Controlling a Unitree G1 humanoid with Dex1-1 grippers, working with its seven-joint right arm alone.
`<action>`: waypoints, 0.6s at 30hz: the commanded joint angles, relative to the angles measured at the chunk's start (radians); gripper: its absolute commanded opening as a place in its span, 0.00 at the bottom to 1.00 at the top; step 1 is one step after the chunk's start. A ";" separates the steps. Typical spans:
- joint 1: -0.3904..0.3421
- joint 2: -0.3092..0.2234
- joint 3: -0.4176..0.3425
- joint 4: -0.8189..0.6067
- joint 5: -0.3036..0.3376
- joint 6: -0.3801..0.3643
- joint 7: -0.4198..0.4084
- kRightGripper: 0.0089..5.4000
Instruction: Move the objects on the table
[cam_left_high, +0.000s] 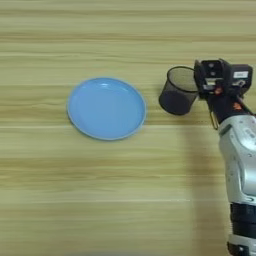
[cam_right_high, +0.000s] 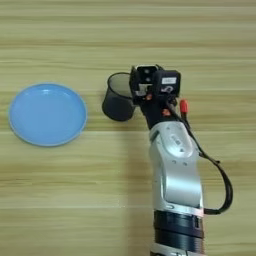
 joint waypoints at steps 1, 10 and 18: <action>-0.061 -0.038 -0.037 0.027 0.023 -0.053 -0.016 0.45; -0.140 -0.085 -0.096 0.314 0.043 -0.131 -0.024 0.45; -0.207 -0.132 -0.122 0.536 0.054 -0.228 -0.017 0.45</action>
